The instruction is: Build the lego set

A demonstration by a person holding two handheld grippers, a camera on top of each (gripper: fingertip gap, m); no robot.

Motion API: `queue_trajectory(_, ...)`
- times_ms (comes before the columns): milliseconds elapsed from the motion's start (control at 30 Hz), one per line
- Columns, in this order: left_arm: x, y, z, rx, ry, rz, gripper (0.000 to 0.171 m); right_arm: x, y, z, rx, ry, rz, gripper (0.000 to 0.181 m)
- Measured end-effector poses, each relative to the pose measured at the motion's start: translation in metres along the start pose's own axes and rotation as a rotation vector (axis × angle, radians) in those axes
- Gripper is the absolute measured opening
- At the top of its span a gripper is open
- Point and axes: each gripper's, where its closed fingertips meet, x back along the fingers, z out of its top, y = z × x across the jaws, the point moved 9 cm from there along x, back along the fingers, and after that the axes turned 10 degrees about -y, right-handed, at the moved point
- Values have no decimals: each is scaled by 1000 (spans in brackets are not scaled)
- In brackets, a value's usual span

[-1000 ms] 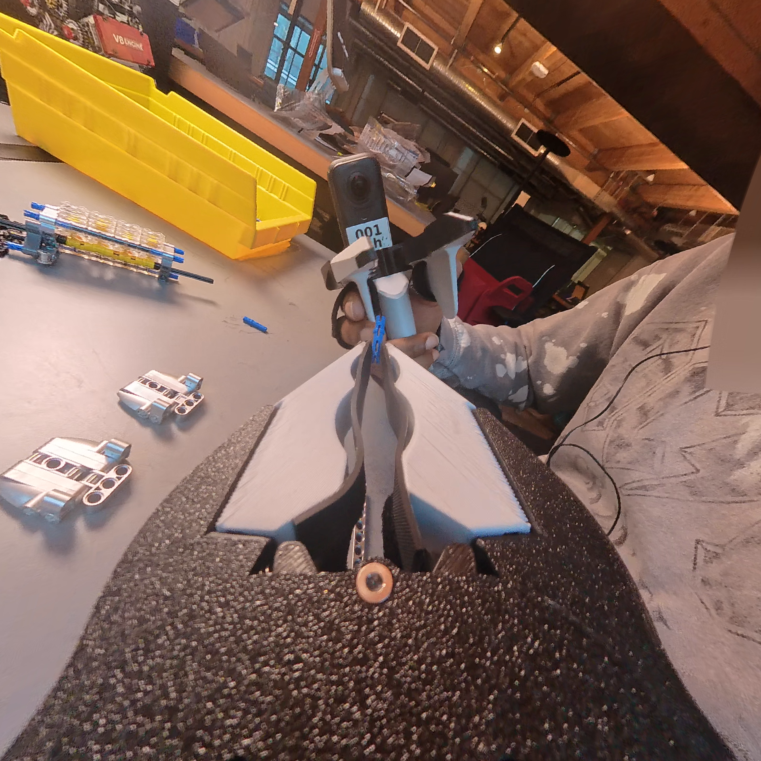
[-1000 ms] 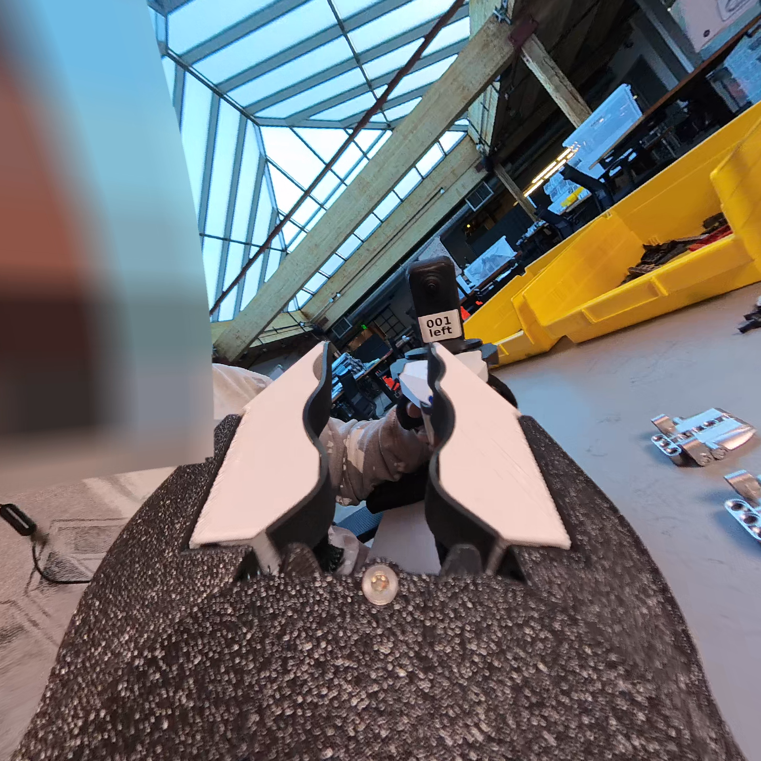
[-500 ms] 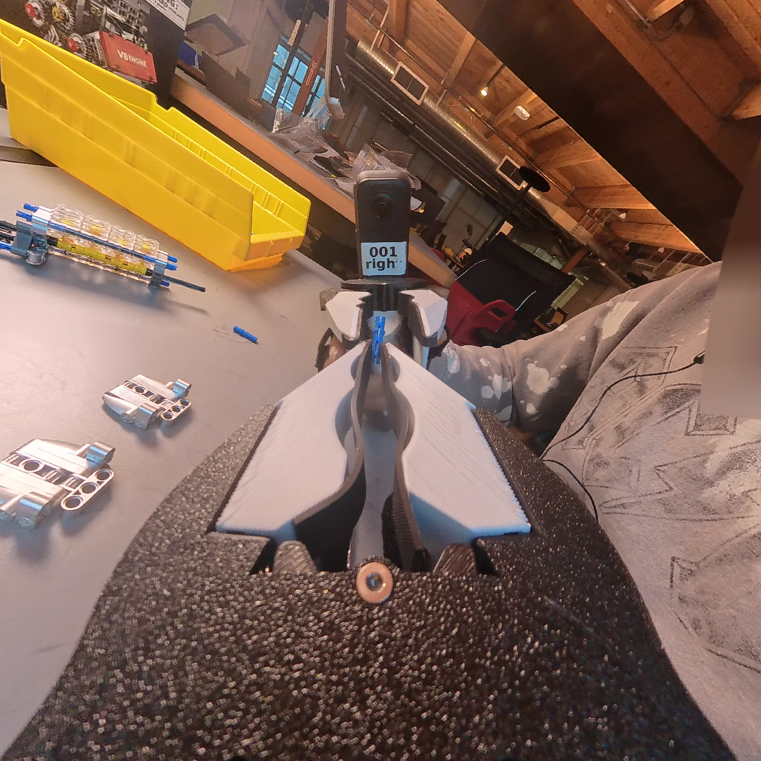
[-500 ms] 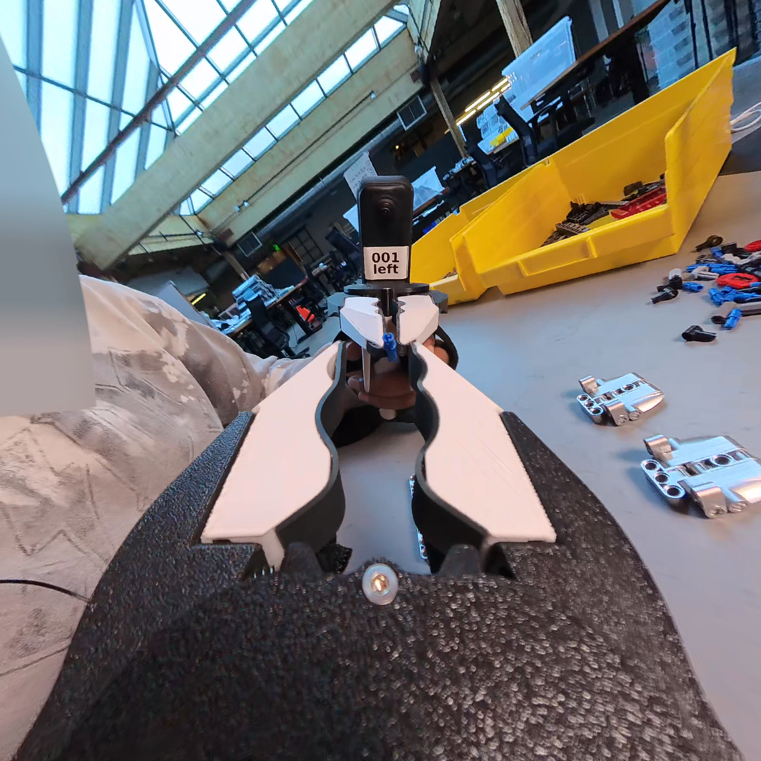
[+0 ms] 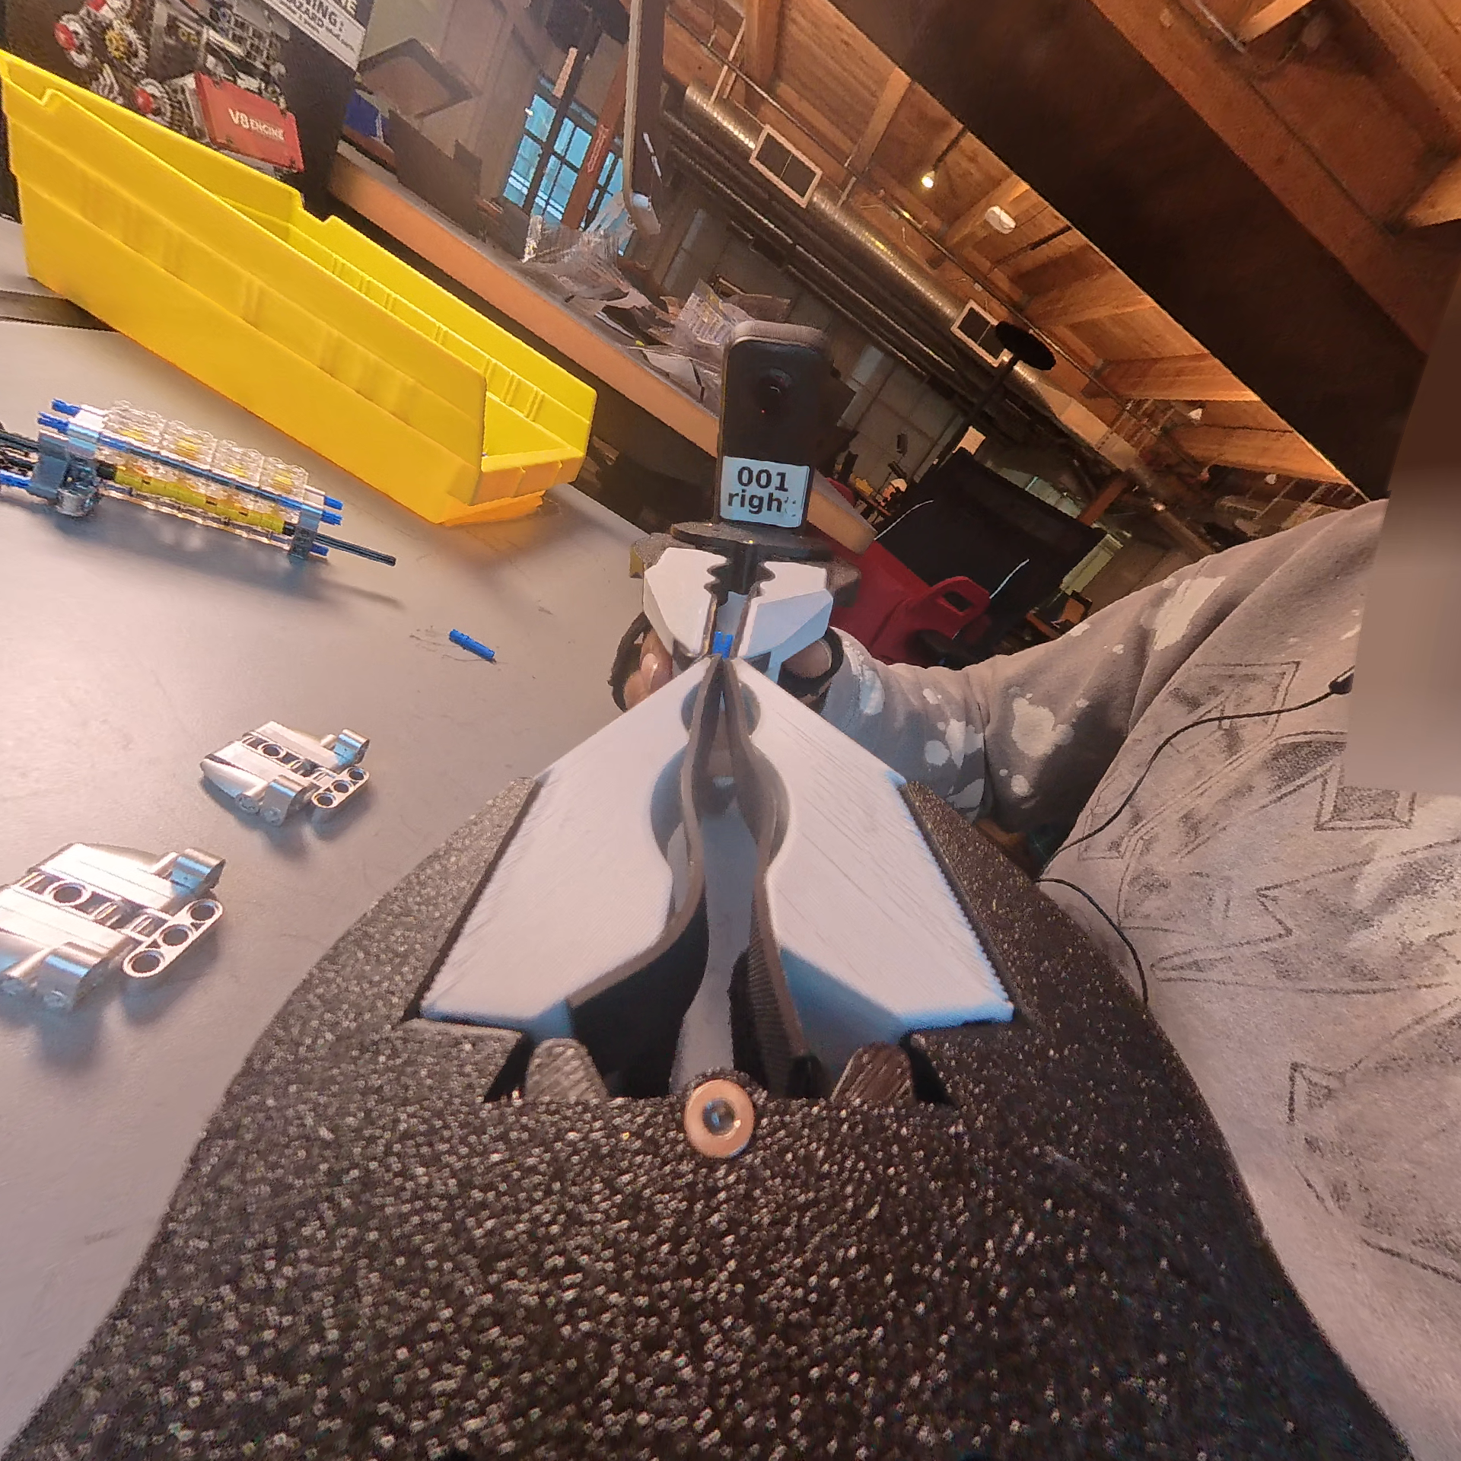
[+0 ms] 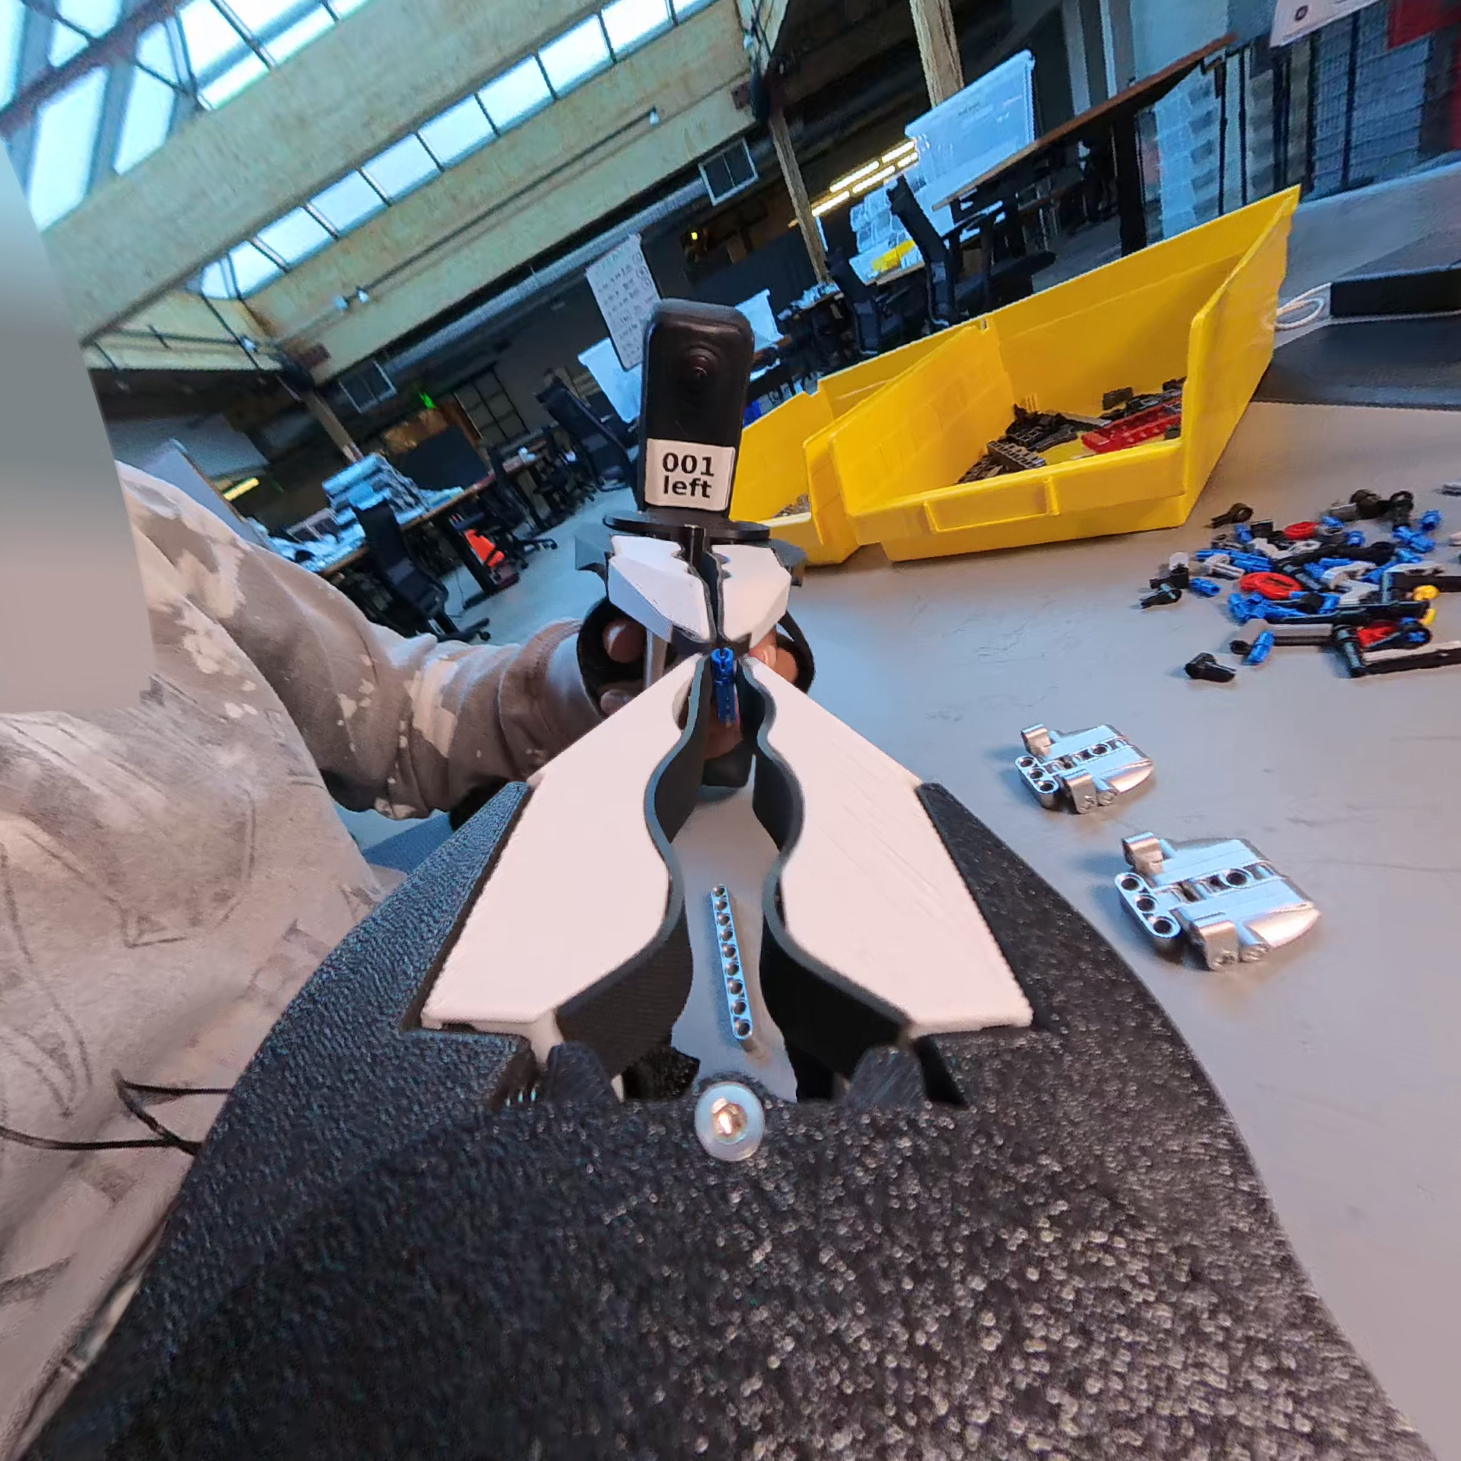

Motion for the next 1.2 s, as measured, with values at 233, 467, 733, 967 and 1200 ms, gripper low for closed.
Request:
queue_trajectory(233, 2, -1, -1, -47, -13, 74, 0, 1, -1, 1, 1, 19, 14, 5)
queue_trajectory(467, -7, 2, -4, -67, -45, 59, 15, 4, 0, 4, -63, 101, 79, 4)
queue_trajectory(733, -7, 8, -2, -99, -39, 44, 2, 2, -1, 1, -33, 76, 82, 5)
queue_trajectory(967, -3, 12, -3, -159, -67, 85, 2, 1, -4, -3, 110, -59, 28, 5)
queue_trajectory(1200, -4, 12, -6, -174, -110, 97, 1, 0, -12, -8, 335, -199, -103, 4)
